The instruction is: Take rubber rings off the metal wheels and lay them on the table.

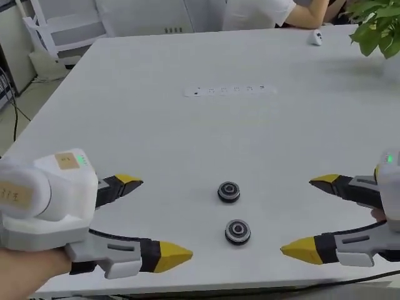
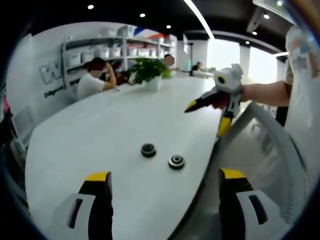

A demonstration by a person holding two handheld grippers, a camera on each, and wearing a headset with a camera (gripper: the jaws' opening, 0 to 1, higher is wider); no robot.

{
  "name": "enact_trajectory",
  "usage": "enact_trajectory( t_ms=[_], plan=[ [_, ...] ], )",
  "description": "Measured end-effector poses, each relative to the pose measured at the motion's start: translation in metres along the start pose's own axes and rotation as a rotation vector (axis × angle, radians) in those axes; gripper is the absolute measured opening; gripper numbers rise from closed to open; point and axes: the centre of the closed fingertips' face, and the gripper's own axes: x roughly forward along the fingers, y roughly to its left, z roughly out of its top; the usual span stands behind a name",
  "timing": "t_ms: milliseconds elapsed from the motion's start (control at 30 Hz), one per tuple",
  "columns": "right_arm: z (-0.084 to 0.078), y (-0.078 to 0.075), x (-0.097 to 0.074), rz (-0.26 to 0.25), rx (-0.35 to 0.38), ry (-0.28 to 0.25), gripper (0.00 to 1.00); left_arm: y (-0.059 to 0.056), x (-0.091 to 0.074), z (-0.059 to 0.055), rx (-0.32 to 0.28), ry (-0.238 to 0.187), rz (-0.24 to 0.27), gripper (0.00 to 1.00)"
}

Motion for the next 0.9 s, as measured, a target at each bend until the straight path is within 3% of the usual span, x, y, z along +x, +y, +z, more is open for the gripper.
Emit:
enact_trajectory(
  t_ms=[467, 900],
  plan=[
    [0.000, -0.005, 0.014, 0.042, -0.048, 0.000, 0.77, 0.005, 0.019, 0.002, 0.007, 0.017, -0.045, 0.82],
    [0.003, -0.006, 0.031, 0.085, -0.084, 0.017, 0.69, 0.007, 0.044, 0.004, 0.082, 0.052, -0.096, 0.73]
  ],
)
